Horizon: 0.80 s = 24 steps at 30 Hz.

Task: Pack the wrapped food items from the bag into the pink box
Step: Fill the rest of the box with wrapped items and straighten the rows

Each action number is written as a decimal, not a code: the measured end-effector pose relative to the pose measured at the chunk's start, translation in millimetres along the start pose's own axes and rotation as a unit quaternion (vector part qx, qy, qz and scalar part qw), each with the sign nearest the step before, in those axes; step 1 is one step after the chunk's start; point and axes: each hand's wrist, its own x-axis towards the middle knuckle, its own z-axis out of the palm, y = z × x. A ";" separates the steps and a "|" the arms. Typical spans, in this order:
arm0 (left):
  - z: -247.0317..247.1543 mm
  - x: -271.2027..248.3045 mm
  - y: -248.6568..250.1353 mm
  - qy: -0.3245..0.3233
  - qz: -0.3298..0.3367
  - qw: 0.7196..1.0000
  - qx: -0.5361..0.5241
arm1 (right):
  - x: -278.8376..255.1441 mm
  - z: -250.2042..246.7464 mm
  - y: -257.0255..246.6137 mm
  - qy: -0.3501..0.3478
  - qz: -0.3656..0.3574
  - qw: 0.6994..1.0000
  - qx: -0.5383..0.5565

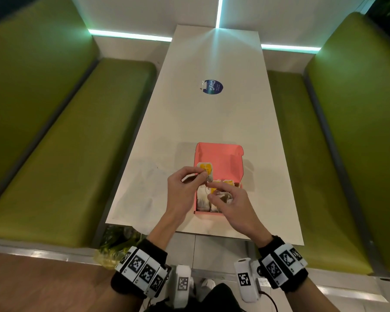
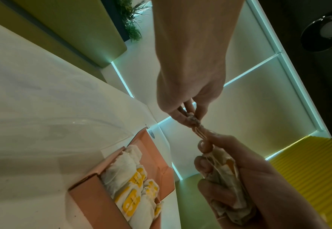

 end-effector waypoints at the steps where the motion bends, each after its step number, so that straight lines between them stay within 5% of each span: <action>1: 0.8 -0.5 0.3 0.003 0.000 1.000 0.002 | -1.2 1.1 -0.5 0.003 -0.004 1.000 -0.006; 9: -0.4 1.4 -3.6 0.013 0.050 0.998 0.039 | -9.3 -3.5 -6.0 -0.046 -0.035 0.998 -0.041; 16: -4.6 -1.5 -7.7 -0.079 0.099 0.990 0.070 | 16.3 -30.1 -31.2 0.059 -0.084 0.986 -0.131; 24: -9.8 -6.8 -23.8 -0.167 0.076 0.977 0.109 | 32.0 -39.9 -30.9 -0.057 -0.087 0.945 -0.310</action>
